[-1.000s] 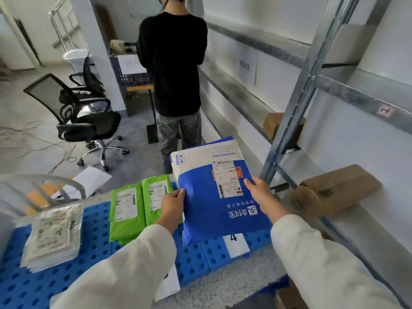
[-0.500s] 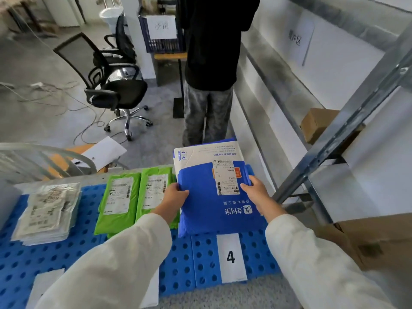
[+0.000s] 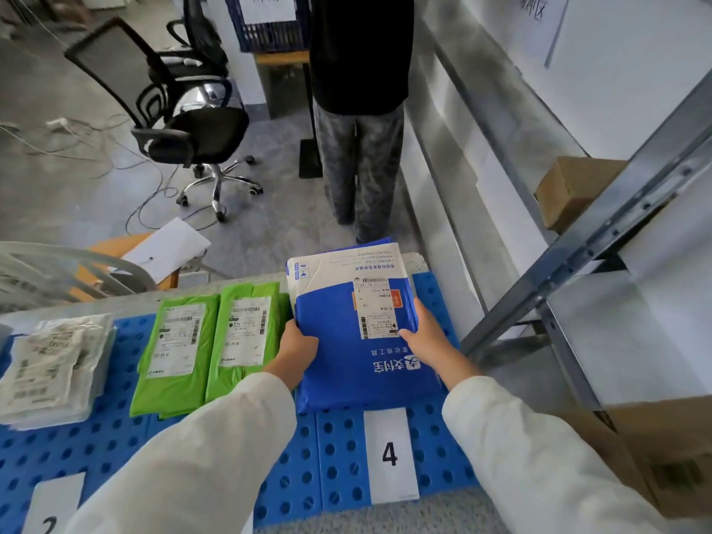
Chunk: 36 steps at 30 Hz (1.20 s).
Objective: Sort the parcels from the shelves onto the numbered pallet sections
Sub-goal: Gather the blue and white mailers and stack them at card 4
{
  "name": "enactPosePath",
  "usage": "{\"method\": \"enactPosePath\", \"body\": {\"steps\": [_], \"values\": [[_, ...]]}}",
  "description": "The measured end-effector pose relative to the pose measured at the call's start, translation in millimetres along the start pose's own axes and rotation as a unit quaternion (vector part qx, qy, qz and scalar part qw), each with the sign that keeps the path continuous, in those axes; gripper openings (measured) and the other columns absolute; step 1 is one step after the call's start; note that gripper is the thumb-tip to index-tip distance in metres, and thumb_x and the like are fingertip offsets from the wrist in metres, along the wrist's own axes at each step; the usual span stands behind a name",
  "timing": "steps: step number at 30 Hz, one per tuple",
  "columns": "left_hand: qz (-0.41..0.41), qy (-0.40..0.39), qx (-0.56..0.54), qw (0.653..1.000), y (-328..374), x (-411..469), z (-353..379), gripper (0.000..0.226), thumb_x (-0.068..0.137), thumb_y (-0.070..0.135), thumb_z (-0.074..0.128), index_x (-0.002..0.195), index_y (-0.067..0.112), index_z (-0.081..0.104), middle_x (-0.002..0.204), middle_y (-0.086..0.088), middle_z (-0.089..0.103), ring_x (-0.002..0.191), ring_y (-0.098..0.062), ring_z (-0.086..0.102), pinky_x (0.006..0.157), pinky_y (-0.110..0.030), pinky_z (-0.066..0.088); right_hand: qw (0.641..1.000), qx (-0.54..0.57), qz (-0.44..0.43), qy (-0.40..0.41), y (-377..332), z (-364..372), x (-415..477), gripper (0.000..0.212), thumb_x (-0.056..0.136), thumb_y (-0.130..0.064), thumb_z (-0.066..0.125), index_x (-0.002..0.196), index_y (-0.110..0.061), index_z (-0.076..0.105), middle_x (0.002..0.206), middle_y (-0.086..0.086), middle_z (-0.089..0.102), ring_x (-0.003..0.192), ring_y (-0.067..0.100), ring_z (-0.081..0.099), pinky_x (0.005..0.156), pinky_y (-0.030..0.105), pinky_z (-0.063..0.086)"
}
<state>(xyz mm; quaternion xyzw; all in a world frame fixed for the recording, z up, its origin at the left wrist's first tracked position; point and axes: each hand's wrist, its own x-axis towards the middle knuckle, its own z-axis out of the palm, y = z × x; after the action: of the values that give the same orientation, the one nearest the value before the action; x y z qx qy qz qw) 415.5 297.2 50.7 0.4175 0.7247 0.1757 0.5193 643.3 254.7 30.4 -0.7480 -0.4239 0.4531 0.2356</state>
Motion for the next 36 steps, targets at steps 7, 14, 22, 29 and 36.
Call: {"method": "enactPosePath", "body": {"steps": [7,14,22,29,36], "values": [[0.014,-0.001,0.040,0.999,-5,2,7,0.053,0.093,0.004,0.051,0.143,0.009,0.035,0.139,-0.009,0.048,0.124,-0.030,0.048,0.100,-0.037,0.042,0.995,-0.082,0.014,0.055,11,12,2,0.068,0.097,-0.018,0.056,0.152,-0.020,0.015,0.137,0.008,0.033,0.132,0.021,0.036,0.091,0.039,0.053],[0.256,-0.003,0.160,0.953,25,-33,0,0.062,0.088,-0.009,0.039,0.146,0.013,0.033,0.152,0.002,0.030,0.136,-0.018,0.033,0.106,-0.032,0.039,0.981,-0.176,-0.040,0.075,1,-7,-27,0.041,0.101,-0.027,0.045,0.141,-0.018,0.040,0.137,0.003,0.041,0.120,0.017,0.047,0.090,0.036,0.054],[0.470,0.015,0.409,0.782,53,-98,0,0.062,0.094,0.011,0.045,0.151,0.010,0.021,0.157,-0.003,0.021,0.146,-0.018,0.013,0.121,-0.034,0.002,0.944,-0.287,-0.117,0.116,-52,-21,-115,0.039,0.098,-0.033,0.050,0.133,-0.017,0.047,0.129,0.003,0.054,0.113,0.024,0.055,0.091,0.037,0.051],[0.589,-0.032,0.445,0.674,40,-166,-11,0.044,0.100,0.032,0.041,0.140,0.012,0.044,0.145,-0.005,0.040,0.137,-0.022,0.030,0.116,-0.034,0.017,0.919,-0.328,-0.073,0.208,-63,-2,-223,0.050,0.096,-0.037,0.049,0.138,-0.011,0.043,0.138,0.009,0.049,0.125,0.030,0.048,0.105,0.039,0.036],[0.664,-0.119,0.404,0.618,-9,-233,-42,0.039,0.099,0.033,0.042,0.130,0.012,0.052,0.133,-0.003,0.052,0.127,-0.023,0.043,0.102,-0.036,0.036,0.910,-0.308,0.034,0.276,-41,55,-360,0.048,0.097,-0.037,0.045,0.136,-0.009,0.043,0.137,0.010,0.049,0.126,0.029,0.047,0.108,0.039,0.028]]}}
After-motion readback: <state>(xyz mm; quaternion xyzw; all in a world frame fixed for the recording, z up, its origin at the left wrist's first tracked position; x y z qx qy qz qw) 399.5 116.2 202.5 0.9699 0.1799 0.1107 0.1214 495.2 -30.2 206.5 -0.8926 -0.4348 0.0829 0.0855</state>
